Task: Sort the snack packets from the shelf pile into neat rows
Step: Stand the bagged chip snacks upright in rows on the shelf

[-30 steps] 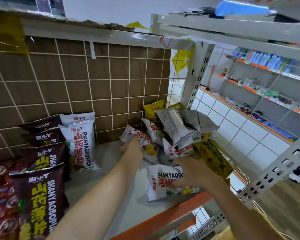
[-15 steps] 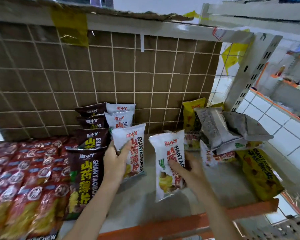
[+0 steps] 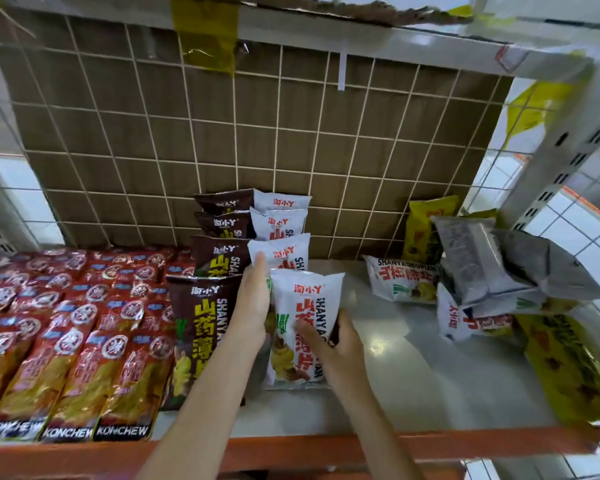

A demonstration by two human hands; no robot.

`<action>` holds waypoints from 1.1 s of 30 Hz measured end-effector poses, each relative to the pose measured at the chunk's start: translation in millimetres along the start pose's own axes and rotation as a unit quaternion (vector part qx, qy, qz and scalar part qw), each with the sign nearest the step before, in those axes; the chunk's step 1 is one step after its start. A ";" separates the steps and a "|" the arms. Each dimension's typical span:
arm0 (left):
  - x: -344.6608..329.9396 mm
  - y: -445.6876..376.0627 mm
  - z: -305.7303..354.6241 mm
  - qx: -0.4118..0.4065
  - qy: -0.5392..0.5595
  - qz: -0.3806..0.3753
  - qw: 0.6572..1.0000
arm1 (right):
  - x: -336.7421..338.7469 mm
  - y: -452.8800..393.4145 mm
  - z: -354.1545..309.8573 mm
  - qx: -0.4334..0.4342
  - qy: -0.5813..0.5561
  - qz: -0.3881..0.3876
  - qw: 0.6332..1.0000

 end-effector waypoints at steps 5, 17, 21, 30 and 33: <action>2.9 53.8 10.9 -0.033 0.032 -0.047 0.998 | -10.6 -5.0 4.5 0.015 0.027 0.006 1.000; 22.9 81.8 -28.0 -0.261 -0.249 0.086 0.929 | -32.2 -15.9 11.8 0.130 0.142 0.025 0.981; 23.9 82.2 -33.4 -0.304 -0.264 0.130 0.906 | -36.5 -5.1 23.2 0.130 0.084 0.085 0.984; 14.8 75.6 -35.3 -0.361 -0.432 0.068 0.824 | -44.6 -12.3 17.8 0.130 0.022 0.077 0.988; 13.2 75.2 -38.6 -0.366 -0.483 0.056 0.793 | -46.4 -11.7 26.1 0.092 0.021 0.071 0.993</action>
Point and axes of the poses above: each hand's wrist, its own y-axis away from the middle knuckle, its own x-axis out of the back of the hand, z = x × y, the point moved 6 cm from there along -y, towards the middle knuckle, and after that the axes turned 8 degrees about -y, right-handed, at the moved point
